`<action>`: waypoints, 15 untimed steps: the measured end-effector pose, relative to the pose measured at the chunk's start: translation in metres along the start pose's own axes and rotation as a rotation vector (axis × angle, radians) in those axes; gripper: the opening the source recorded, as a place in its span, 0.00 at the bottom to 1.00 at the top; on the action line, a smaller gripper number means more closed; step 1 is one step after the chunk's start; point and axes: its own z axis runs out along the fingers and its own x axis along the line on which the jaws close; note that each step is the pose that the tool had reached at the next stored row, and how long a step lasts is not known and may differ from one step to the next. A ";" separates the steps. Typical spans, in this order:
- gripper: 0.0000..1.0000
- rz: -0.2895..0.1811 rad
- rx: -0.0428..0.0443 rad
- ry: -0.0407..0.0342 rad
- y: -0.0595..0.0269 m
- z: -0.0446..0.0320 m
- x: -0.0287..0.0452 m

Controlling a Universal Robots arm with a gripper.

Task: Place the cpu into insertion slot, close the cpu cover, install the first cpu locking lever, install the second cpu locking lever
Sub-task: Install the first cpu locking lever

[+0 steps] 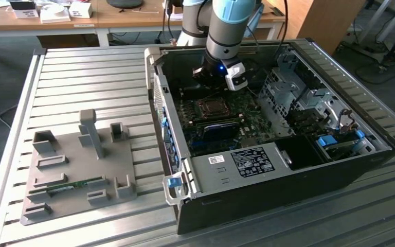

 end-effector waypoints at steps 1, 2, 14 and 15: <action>0.11 0.000 0.0000 0.0000 0.0001 0.0004 -0.0006; 0.11 0.000 0.0000 -0.0002 0.0001 0.0007 -0.0013; 0.11 0.003 0.0000 -0.0009 0.0002 0.0015 -0.0025; 0.11 0.004 0.0000 -0.0011 0.0002 0.0015 -0.0025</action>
